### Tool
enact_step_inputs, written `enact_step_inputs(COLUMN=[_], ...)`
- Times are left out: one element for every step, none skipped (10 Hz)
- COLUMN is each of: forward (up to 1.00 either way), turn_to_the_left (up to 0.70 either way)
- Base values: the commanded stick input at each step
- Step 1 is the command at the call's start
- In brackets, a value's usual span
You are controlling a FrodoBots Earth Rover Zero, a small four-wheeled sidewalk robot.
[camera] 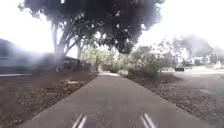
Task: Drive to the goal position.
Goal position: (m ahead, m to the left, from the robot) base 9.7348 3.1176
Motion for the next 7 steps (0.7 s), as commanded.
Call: enact_step_inputs(forward=[0.70, 0.70, 0.70, 0.70, 0.70, 0.70, 0.70], turn_to_the_left=[0.00, 0.00, 0.00, -0.04, -0.10, 0.00, 0.00])
